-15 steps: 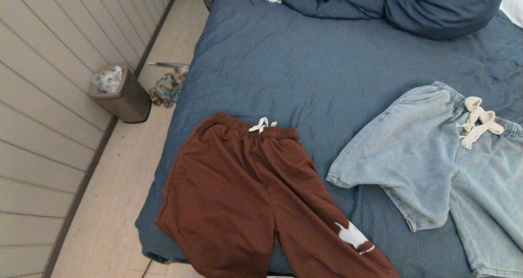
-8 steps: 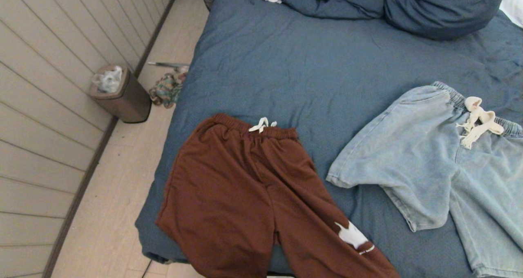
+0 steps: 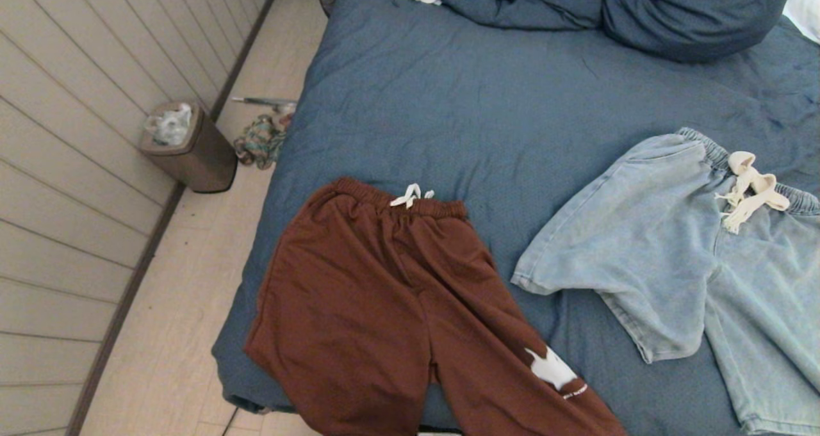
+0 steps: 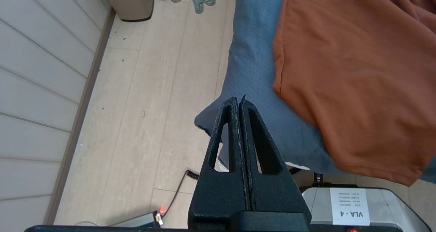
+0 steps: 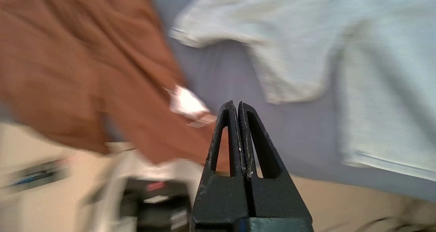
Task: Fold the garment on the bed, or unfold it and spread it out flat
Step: Fold the brown shorts
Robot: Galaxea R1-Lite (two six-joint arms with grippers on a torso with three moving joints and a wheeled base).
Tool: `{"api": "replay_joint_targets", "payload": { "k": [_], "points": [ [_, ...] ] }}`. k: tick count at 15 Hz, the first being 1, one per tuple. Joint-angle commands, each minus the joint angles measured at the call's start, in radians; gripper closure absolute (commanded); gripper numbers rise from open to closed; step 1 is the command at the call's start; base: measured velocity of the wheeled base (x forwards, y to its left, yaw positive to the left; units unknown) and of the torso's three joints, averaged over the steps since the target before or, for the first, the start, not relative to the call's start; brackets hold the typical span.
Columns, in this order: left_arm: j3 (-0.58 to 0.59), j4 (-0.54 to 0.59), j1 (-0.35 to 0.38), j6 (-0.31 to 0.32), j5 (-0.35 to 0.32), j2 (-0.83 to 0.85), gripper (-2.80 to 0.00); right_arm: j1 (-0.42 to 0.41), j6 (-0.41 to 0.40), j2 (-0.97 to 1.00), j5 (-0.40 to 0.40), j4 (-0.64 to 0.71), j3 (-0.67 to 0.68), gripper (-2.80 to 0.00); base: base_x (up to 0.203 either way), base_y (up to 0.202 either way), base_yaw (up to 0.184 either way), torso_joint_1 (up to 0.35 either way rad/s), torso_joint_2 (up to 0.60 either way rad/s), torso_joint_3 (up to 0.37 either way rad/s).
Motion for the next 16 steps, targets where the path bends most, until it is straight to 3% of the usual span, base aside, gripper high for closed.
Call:
{"api": "replay_joint_targets", "payload": {
  "k": [1,6,11,16],
  "points": [
    [0.003,0.000,0.000,0.000,0.000,0.002,0.00,0.014,0.080,0.383,0.075,0.007,-0.170,0.00,0.000,0.000,0.000,0.000,0.00,0.000],
    [0.003,0.000,0.000,0.000,0.000,0.002,0.00,0.169,0.209,0.849,0.158,-0.089,-0.392,0.00,0.000,0.000,0.000,0.000,0.00,0.000],
    [0.003,0.000,0.000,0.000,0.000,0.002,0.00,0.337,0.227,1.103,0.005,-0.203,-0.551,0.00,0.000,0.000,0.000,0.000,0.00,0.000],
    [-0.009,0.027,0.001,0.018,0.005,0.000,0.00,0.363,0.231,1.246,0.000,-0.230,-0.616,0.00,0.000,0.000,0.000,0.000,0.00,0.000]
  ]
}}
